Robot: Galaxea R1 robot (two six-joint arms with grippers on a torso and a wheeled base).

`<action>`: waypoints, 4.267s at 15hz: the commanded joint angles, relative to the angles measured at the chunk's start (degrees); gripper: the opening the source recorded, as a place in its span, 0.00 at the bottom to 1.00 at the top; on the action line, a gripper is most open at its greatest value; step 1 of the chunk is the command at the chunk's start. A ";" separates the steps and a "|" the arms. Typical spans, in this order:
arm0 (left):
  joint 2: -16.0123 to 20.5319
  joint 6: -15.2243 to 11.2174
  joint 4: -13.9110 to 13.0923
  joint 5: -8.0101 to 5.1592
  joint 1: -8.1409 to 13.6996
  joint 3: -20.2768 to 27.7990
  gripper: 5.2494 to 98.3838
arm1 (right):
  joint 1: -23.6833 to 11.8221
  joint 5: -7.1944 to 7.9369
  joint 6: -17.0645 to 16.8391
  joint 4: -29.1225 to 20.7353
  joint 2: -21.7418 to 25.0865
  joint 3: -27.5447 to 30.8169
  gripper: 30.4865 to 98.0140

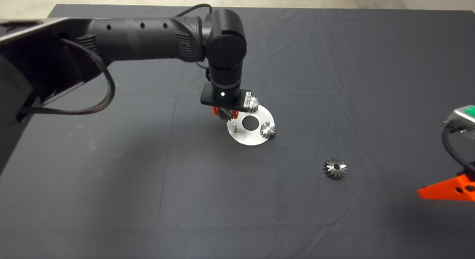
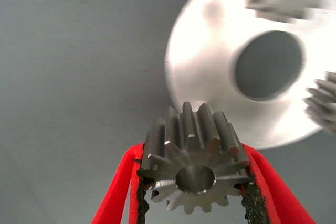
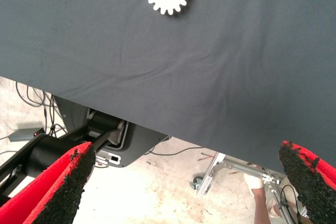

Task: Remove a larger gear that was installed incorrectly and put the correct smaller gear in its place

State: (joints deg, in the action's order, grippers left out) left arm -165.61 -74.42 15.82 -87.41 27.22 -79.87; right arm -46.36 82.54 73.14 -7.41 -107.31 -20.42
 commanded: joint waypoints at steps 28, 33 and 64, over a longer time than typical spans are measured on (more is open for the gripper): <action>0.94 -5.47 -0.53 -4.26 -2.26 2.16 0.31 | -1.02 0.16 0.68 -1.56 -3.93 0.13 0.92; 0.76 -5.38 -0.44 -4.26 -2.35 1.31 0.31 | -0.93 0.25 0.68 -1.62 -3.75 0.16 0.92; -2.49 -3.45 0.77 -3.82 -3.05 -3.70 0.31 | -0.93 0.25 0.68 -1.73 -3.67 0.22 0.92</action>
State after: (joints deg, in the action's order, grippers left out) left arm -167.57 -78.14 15.59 -87.41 23.50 -83.18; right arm -46.36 82.71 73.42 -7.39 -110.97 -20.42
